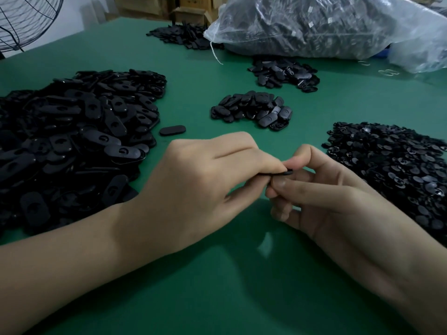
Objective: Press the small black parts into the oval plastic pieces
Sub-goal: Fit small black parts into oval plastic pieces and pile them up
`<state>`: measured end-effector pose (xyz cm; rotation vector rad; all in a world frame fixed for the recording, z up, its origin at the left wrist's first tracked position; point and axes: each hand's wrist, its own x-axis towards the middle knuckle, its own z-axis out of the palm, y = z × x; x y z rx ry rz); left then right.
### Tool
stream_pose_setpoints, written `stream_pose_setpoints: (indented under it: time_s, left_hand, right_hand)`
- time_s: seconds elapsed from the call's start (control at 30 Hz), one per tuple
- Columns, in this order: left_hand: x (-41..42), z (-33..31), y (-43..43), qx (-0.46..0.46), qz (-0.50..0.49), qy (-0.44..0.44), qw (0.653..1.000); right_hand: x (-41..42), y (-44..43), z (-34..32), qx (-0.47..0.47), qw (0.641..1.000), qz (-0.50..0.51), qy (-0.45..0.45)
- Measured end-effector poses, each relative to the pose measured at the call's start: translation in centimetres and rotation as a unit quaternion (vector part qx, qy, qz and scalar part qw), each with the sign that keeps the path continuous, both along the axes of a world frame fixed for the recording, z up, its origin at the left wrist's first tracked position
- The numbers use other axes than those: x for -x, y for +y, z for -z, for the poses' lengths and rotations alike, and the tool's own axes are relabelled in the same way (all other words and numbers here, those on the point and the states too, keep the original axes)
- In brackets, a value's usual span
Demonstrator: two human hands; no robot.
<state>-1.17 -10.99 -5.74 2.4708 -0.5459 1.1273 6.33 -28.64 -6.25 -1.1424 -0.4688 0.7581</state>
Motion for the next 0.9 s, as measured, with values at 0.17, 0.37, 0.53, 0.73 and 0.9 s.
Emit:
stream_pose_setpoints:
  time_s: [0.17, 0.37, 0.53, 0.73, 0.9]
  left_hand:
    - [-0.7, -0.1, 0.5, 0.124, 0.012, 0.109, 0.986]
    - [-0.8, 0.1, 0.7, 0.241, 0.036, 0.205, 0.948]
    - [-1.2, 0.1, 0.6, 0.298, 0.038, 0.27, 0.915]
    - [-1.8, -0.4, 1.4, 0.321, 0.068, 0.362, 0.873]
    - [-3.2, -1.9, 3.0, 0.253, 0.044, 0.336, 0.906]
  right_hand:
    - [0.1, 0.2, -0.1, 0.065, 0.974, 0.097, -0.192]
    - [0.0, 0.4, 0.1, 0.108, 0.933, 0.124, -0.319]
    - [-0.7, 0.2, 0.5, 0.161, 0.911, 0.142, -0.351]
    - [-0.9, 0.0, 0.3, 0.179, 0.9, 0.145, -0.369]
    - [-1.1, -0.1, -0.2, 0.196, 0.886, 0.19, -0.376]
